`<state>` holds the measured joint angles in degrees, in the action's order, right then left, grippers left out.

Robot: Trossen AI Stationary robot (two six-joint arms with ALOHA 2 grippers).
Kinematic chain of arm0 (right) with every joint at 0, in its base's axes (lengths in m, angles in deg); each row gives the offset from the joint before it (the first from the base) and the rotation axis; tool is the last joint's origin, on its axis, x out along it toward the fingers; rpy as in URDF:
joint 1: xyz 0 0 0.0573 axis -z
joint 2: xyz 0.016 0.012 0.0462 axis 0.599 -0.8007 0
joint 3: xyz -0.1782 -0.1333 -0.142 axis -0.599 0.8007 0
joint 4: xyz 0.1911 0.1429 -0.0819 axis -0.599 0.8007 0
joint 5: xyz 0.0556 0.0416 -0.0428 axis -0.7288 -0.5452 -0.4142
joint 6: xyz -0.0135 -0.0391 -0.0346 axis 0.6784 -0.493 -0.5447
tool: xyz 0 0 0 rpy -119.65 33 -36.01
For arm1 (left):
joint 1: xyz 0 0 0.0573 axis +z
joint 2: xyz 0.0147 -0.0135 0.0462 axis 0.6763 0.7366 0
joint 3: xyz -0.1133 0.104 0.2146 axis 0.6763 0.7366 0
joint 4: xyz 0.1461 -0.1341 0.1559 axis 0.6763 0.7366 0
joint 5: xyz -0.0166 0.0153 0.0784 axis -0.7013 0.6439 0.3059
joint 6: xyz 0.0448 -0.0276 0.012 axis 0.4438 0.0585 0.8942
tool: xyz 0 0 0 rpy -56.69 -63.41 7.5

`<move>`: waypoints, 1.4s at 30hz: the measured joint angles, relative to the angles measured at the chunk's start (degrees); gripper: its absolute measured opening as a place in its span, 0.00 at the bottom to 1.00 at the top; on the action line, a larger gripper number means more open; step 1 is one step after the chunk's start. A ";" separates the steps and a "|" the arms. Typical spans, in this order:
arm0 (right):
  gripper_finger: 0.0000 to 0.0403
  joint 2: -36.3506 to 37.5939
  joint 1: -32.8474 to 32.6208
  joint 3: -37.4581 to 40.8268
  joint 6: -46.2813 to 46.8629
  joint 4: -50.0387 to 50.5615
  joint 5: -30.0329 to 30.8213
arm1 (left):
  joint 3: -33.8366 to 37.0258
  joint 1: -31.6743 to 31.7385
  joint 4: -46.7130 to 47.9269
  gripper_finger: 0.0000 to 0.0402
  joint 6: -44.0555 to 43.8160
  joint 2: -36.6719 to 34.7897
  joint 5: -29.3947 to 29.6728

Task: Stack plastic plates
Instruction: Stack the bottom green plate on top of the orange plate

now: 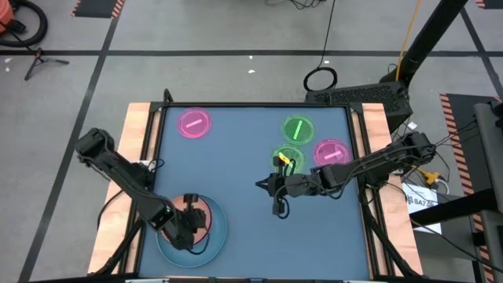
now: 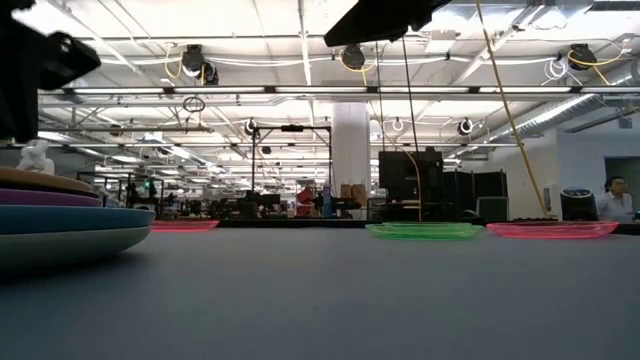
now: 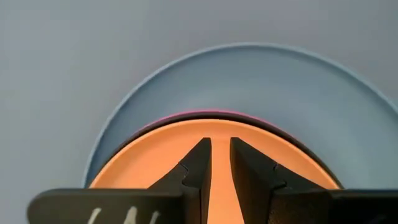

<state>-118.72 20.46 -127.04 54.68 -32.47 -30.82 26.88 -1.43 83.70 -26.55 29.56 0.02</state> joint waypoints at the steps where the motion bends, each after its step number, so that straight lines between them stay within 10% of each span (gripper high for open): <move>1: 0.02 0.00 0.02 0.00 0.96 0.32 0.03 | 0.00 -0.34 0.49 0.17 0.66 -1.06 0.72; 17: 0.02 0.02 5.13 -0.07 34.44 17.34 0.25 | 0.00 0.23 4.17 0.17 23.87 -14.20 32.64; 29: 0.05 0.02 11.20 -0.07 72.61 57.16 6.15 | 0.00 5.97 21.19 0.17 9.38 -17.68 34.54; 42: 0.20 0.04 18.19 -0.07 64.80 55.62 9.24 | -0.01 6.25 23.17 0.17 6.01 -17.68 34.54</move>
<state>-118.67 38.65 -127.11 119.48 23.15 -21.58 26.87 4.82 106.87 -20.54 11.88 34.56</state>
